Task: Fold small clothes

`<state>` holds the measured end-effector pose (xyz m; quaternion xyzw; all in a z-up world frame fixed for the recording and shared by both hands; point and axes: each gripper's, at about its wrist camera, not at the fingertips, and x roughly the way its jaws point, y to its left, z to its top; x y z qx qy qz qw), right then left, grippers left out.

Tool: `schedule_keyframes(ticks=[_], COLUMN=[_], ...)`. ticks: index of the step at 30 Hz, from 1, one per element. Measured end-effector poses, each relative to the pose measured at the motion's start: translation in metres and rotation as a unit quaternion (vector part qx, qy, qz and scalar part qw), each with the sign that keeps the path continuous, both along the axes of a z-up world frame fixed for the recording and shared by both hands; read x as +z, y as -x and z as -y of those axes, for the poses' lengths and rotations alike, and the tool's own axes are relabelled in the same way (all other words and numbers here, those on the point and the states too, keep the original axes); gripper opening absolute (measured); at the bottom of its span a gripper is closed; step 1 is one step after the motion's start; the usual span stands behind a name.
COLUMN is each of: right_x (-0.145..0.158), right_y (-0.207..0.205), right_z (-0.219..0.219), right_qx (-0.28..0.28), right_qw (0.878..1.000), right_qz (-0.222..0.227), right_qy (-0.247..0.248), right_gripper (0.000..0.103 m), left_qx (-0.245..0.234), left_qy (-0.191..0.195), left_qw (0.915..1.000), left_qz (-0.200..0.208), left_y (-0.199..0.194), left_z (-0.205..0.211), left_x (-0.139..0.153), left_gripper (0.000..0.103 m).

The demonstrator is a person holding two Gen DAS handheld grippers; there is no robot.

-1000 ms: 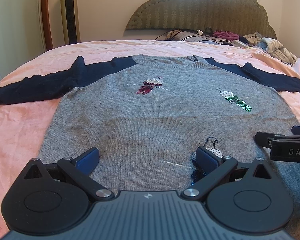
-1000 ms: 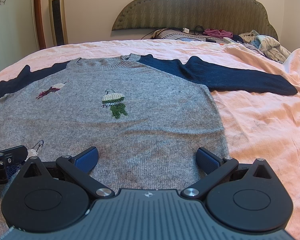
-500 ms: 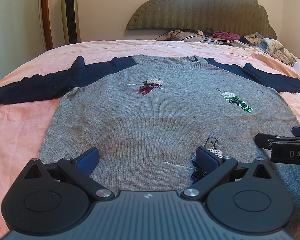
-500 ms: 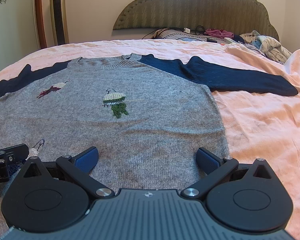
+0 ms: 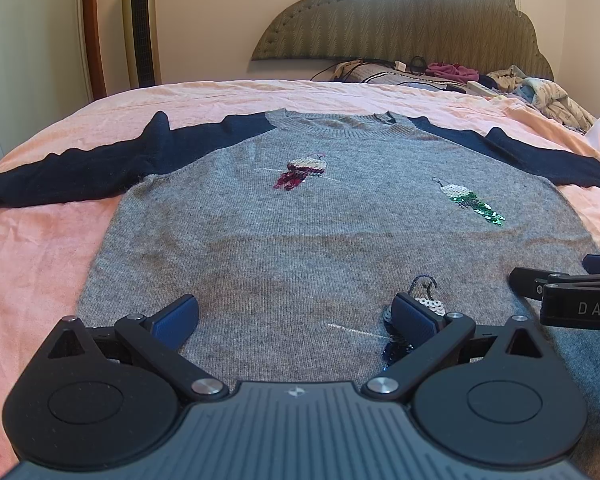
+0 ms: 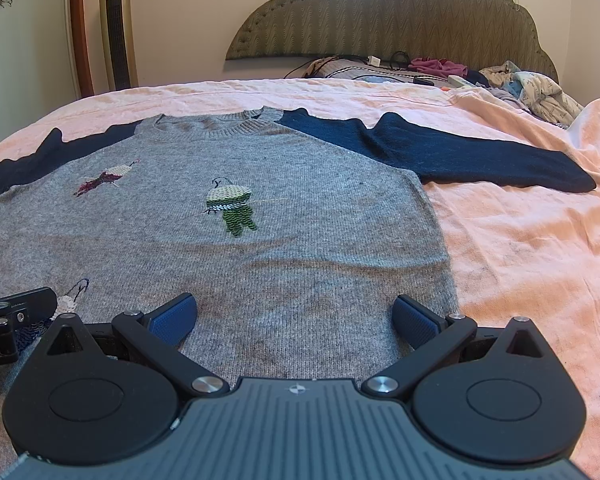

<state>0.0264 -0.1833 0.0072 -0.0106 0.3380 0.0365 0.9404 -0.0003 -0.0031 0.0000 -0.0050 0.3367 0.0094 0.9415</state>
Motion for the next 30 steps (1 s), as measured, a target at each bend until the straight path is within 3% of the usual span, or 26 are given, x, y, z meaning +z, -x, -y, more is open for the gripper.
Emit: schedule_keyframes(ticks=[27, 30], right_x=[0.0001, 0.0087], right_y=[-0.0007, -0.0067], right_z=[0.0002, 0.0084], right_qx=[0.000, 0.034], right_qw=[1.000, 0.999], right_qz=[-0.001, -0.020], right_qy=[-0.002, -0.020], right_gripper=[0.103, 0.103], left_qx=[0.000, 0.000], left_qy=[0.000, 0.001], left_qw=[1.0000, 1.0000], left_qz=[0.000, 0.000], left_y=[-0.0001, 0.0000], left_z=[-0.0004, -0.0004], left_x=[-0.0002, -0.0002], left_gripper=[0.103, 0.103])
